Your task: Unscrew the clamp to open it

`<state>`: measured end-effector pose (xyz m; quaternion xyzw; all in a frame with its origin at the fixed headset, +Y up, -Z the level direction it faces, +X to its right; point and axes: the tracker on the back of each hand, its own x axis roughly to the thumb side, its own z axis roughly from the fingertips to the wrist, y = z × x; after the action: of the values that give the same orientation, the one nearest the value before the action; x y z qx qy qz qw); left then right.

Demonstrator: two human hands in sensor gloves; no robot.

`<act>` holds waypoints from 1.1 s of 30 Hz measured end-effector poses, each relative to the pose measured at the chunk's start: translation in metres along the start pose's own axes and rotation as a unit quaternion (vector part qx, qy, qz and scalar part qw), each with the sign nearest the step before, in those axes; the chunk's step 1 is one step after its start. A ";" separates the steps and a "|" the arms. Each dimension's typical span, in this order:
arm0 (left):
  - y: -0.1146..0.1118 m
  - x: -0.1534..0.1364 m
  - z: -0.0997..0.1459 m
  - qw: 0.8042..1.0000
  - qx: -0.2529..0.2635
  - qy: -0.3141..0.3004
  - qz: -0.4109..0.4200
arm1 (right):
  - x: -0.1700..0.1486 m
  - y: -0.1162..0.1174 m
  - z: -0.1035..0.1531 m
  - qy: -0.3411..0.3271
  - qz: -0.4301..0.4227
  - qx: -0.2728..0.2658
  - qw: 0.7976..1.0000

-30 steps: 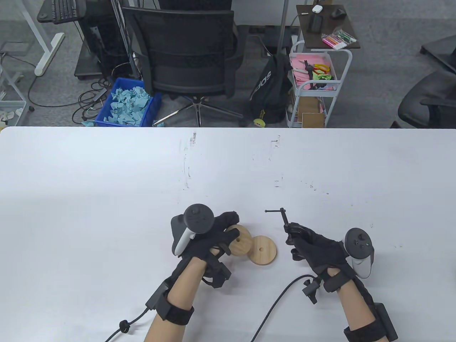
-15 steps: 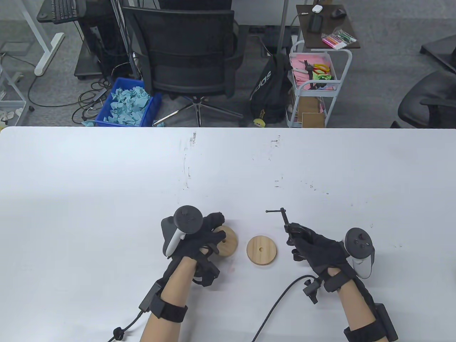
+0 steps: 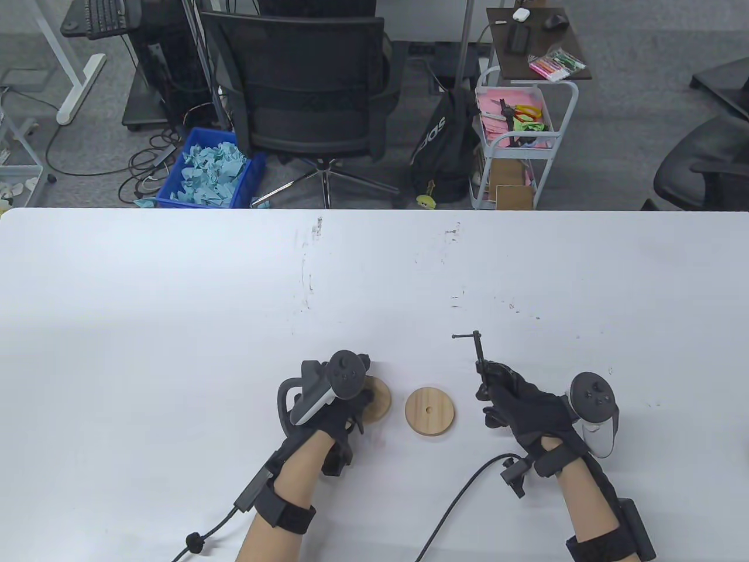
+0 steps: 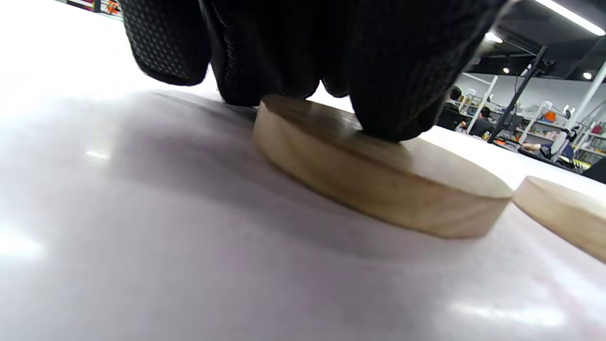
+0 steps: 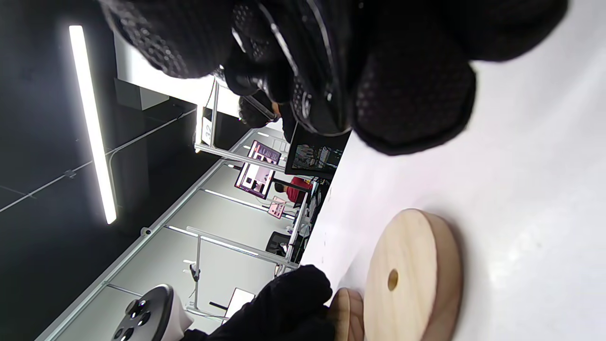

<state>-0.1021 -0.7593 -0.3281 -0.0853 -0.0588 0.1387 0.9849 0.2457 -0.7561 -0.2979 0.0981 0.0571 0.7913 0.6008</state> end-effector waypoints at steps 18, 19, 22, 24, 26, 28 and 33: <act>0.056 0.018 0.052 0.981 0.069 -0.088 -0.157 | 0.012 -0.058 0.016 0.115 0.251 -0.237 0.931; 0.056 0.014 0.054 0.981 0.067 -0.084 -0.160 | 0.011 -0.060 0.016 0.117 0.250 -0.242 0.930; 0.051 -0.007 0.061 0.986 0.065 -0.073 -0.133 | 0.007 -0.067 0.013 0.134 0.266 -0.263 0.918; 0.043 -0.019 0.064 0.988 0.063 -0.066 -0.124 | 0.007 -0.068 0.009 0.136 0.295 -0.271 0.906; 0.039 -0.027 0.065 0.989 0.050 -0.058 -0.129 | 0.005 -0.065 0.003 0.143 0.316 -0.259 0.901; 0.039 -0.030 0.068 0.988 0.059 -0.052 -0.132 | 0.002 -0.060 -0.003 0.156 0.330 -0.238 0.900; 0.042 -0.030 0.071 0.988 0.070 -0.055 -0.123 | -0.004 -0.045 -0.014 0.175 0.379 -0.182 0.890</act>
<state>-0.1515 -0.7169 -0.2696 -0.0007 -0.1134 0.0248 0.9932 0.2862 -0.7470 -0.3209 -0.1389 -0.0258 0.9597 0.2429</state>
